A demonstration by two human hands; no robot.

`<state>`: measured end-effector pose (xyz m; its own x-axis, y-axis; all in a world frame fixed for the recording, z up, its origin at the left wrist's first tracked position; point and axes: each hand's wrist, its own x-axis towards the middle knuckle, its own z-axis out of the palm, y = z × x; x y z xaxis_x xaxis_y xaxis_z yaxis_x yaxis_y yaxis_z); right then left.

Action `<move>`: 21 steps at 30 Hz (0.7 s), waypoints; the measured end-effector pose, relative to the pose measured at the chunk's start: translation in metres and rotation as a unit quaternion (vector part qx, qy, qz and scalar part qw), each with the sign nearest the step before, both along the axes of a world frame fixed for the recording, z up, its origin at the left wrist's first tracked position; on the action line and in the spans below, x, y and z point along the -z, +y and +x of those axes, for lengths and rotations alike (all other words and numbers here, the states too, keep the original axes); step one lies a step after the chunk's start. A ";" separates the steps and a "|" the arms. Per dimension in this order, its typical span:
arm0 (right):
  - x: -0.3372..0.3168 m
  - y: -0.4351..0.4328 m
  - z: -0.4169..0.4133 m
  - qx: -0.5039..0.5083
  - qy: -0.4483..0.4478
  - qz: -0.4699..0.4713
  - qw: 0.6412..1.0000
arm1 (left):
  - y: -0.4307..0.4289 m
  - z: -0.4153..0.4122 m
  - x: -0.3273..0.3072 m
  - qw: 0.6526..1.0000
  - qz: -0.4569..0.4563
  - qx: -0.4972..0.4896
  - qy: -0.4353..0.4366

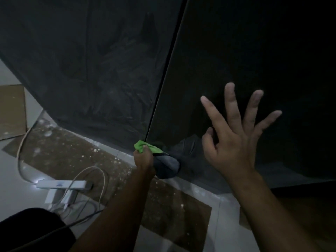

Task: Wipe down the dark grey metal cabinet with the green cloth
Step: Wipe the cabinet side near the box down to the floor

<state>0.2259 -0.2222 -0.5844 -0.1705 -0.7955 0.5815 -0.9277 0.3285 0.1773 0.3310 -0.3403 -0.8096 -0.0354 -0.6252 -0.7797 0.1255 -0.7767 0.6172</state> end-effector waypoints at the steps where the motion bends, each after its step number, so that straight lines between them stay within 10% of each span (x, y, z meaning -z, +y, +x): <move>1: 0.001 -0.001 -0.001 0.001 0.003 -0.002 1.000 | -0.002 -0.002 0.000 1.000 0.011 0.001 -0.001; 5: 0.004 -0.004 -0.002 0.004 0.006 -0.013 1.000 | 0.008 -0.020 -0.046 1.000 0.016 -0.011 -0.018; 13: -0.004 0.006 -0.003 -0.012 0.006 0.012 1.000 | 0.096 -0.045 -0.122 0.944 -0.303 0.133 0.005; 21: -0.041 0.044 0.004 -0.006 -0.116 0.105 0.988 | 0.106 -0.030 -0.124 0.800 -0.534 0.270 -0.047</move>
<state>0.2299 -0.1780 -0.5436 -0.2704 -0.8968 0.3502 -0.9547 0.2967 0.0225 0.3011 -0.2344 -0.6853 -0.4972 -0.8501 0.1733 -0.1367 0.2741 0.9519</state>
